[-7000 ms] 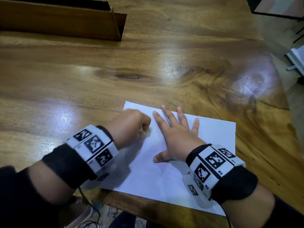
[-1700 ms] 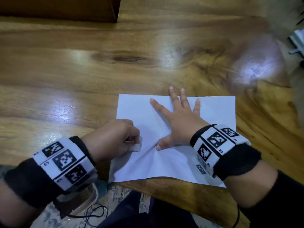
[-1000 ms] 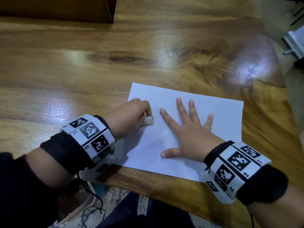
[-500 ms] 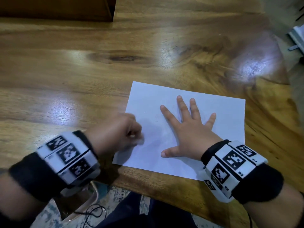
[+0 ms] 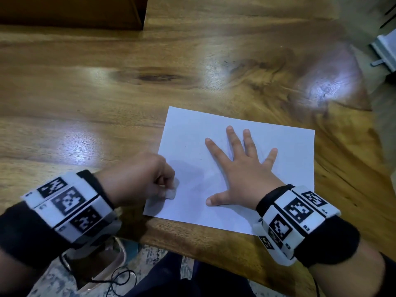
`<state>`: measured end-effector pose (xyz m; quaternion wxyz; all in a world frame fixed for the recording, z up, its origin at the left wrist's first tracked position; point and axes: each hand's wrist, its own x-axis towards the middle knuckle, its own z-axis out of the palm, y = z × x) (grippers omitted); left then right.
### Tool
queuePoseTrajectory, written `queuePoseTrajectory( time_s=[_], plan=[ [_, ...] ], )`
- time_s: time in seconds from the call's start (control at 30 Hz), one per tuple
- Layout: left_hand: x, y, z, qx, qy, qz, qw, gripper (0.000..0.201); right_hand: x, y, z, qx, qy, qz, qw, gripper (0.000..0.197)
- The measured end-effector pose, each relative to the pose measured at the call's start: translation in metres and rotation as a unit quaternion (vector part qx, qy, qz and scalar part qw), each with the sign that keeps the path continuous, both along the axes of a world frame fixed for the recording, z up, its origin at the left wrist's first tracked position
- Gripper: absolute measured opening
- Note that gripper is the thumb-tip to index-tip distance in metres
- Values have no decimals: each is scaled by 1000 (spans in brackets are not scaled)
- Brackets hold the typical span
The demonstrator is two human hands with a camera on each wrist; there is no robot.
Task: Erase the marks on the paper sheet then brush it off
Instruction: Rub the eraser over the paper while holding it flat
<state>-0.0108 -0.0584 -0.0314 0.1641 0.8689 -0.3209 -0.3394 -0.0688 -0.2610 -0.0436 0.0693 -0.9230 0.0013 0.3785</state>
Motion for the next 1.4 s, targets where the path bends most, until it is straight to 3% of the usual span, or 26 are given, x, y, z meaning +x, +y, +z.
queuePoseTrajectory(
  time_s=[0.23, 0.33, 0.43, 0.67, 0.87, 1.03, 1.17, 1.27, 1.4],
  plan=[
    [36, -61, 0, -61, -114, 111, 985, 11, 0, 1, -2, -2, -15, -5, 1000, 124],
    [18, -50, -3, -38, -97, 51, 993, 7, 0, 0, -2, 2, -17, -5, 1000, 124],
    [-2, -36, 0, 1, -21, -27, 999, 9, 0, 0, -2, 7, -17, -9, 1000, 124],
    [37, -64, 0, -44, -119, 61, 990, 4, 1, 1, -3, 0, -16, -5, 1000, 124],
    [-12, -33, -2, -26, -16, -20, 999, 13, 0, 0, -3, 4, -17, -8, 1000, 124],
    [18, -51, -4, -55, -99, 45, 992, 11, 0, 1, -4, 1, -17, -6, 1000, 125],
    [-8, -36, -9, -75, -52, 10, 996, 16, 1, 0, -3, 0, -12, -8, 1000, 125],
    [-22, -25, -8, -45, 12, -42, 998, 7, 1, 1, -3, 3, -12, -10, 1000, 125],
    [5, -44, -6, -56, -58, -5, 997, 10, 1, 1, -2, 4, -13, -8, 1000, 125]
  ],
)
